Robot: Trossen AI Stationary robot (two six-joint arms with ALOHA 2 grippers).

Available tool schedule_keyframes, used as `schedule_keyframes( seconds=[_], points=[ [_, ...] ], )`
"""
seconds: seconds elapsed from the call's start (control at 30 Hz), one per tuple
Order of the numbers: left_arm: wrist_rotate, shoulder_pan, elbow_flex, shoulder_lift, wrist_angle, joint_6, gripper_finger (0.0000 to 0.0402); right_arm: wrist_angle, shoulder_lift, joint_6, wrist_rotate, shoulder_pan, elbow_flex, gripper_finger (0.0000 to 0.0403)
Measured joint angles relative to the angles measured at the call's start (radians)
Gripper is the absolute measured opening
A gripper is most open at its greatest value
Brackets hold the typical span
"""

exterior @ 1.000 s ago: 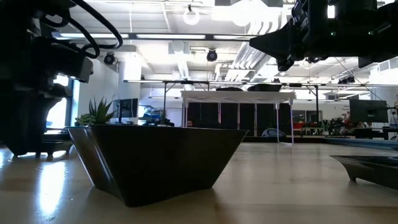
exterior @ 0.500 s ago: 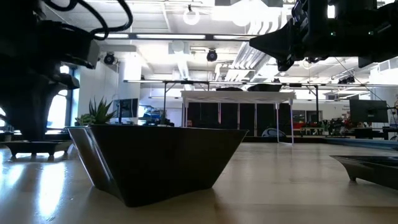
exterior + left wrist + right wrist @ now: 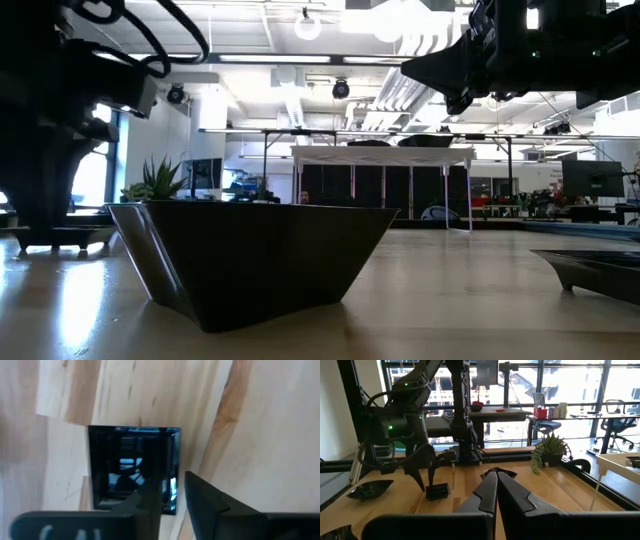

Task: Pick & Place Mini shaped plates
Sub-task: Stack the square plate on top of the square plate on the shelf

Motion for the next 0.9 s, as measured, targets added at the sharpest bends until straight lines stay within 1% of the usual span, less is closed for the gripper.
schedule_keyframes(
  seconds=[0.1, 0.3, 0.43, 0.7, 0.83, 0.9],
  points=[
    [0.011, 0.000, 0.000, 0.028, 0.002, 0.000, 0.0099, 0.001, 0.000, 0.000, 0.000, 0.000, 0.000, 0.0002],
    [-0.004, 0.000, 0.000, 0.050, 0.006, -0.001, 0.0100, 0.000, 0.000, 0.000, 0.000, 0.000, 0.000, 0.0006],
    [-0.013, 0.000, 0.000, 0.050, 0.002, -0.003, 0.0076, 0.000, 0.000, -0.001, 0.000, 0.000, 0.000, 0.0002],
    [-0.008, 0.000, 0.043, 0.050, -0.044, 0.010, 0.0007, 0.000, 0.000, -0.001, 0.000, 0.000, 0.000, 0.0008],
    [-0.013, 0.000, 0.085, 0.050, -0.105, 0.039, 0.0008, 0.000, 0.000, -0.002, 0.000, 0.000, 0.000, 0.0003],
    [-0.035, 0.000, 0.111, 0.050, -0.159, 0.063, 0.0008, 0.000, 0.000, -0.001, 0.000, 0.000, 0.000, 0.0002]
  ],
)
